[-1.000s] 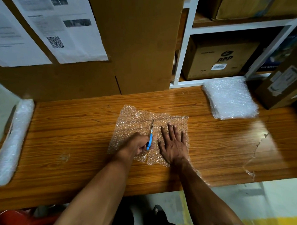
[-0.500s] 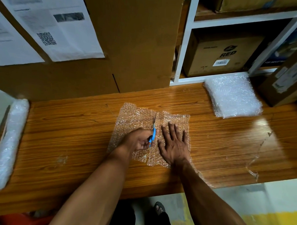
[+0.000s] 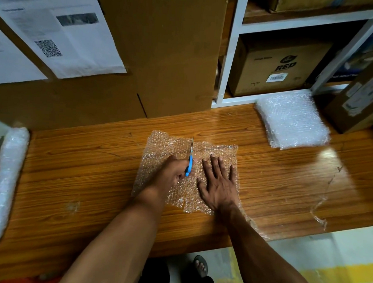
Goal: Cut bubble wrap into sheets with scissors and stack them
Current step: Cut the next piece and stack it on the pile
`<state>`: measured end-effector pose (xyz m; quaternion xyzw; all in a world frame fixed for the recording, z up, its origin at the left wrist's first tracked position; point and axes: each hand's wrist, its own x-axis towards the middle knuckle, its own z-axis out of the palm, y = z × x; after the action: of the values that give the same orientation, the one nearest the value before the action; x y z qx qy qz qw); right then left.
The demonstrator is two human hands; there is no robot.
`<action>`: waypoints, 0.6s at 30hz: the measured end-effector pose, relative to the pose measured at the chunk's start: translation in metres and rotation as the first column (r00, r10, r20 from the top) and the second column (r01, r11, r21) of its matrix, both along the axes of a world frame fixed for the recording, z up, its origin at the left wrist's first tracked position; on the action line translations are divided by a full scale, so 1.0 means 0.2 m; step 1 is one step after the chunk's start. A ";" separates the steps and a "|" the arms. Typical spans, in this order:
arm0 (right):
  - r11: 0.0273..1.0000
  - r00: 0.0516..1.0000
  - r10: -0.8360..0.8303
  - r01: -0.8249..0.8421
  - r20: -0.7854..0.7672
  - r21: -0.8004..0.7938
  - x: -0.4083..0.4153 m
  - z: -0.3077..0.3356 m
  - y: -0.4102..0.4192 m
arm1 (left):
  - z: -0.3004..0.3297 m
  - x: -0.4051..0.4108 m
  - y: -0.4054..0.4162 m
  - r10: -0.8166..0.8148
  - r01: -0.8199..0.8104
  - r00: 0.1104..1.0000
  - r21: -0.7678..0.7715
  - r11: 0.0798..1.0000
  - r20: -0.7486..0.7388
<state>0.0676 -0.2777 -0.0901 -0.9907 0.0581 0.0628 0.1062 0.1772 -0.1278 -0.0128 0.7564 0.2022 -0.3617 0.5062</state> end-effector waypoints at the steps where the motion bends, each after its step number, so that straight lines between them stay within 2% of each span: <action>1: 1.000 1.000 -0.001 0.001 0.001 -0.002 0.00 0.00 0.00 | 0.00 0.00 0.01 0.012 -0.012 1.000 -0.017 1.000 0.017; 4: 1.000 1.000 0.003 -0.003 -0.003 -0.015 0.00 0.01 0.00 | 0.03 0.02 0.04 0.071 -0.062 0.995 -0.125 0.990 0.068; 6: 1.000 1.000 0.008 -0.008 0.001 -0.020 0.00 0.01 0.00 | 0.03 0.03 0.07 0.050 -0.038 0.989 -0.090 0.995 0.142; 8: 1.000 1.000 0.001 -0.001 0.015 -0.008 -0.01 0.01 0.00 | 0.03 0.02 0.12 -0.016 -0.017 0.964 0.124 0.992 0.266; 9: 1.000 1.000 -0.001 0.001 0.014 -0.006 -0.01 0.02 0.00 | 0.03 0.01 0.15 -0.081 -0.012 0.942 0.275 0.961 0.325; 12: 1.000 1.000 -0.006 0.006 0.018 -0.015 -0.01 0.01 0.00 | 0.03 -0.04 0.23 -0.436 0.101 0.826 0.668 0.738 0.357; 14: 1.000 1.000 -0.005 0.005 0.025 -0.005 -0.01 0.01 0.00 | 0.05 -0.09 0.28 -0.591 0.169 0.746 0.771 0.614 0.308; 18: 1.000 0.999 0.002 -0.003 0.048 0.020 -0.02 0.02 -0.01 | 0.07 -0.14 0.35 -0.658 0.181 0.699 0.822 0.541 0.279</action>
<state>0.0635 -0.2789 -0.0861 -0.9908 0.0539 0.0397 0.1173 0.1489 -0.0581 0.0010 0.9889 -0.0260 -0.1234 0.0787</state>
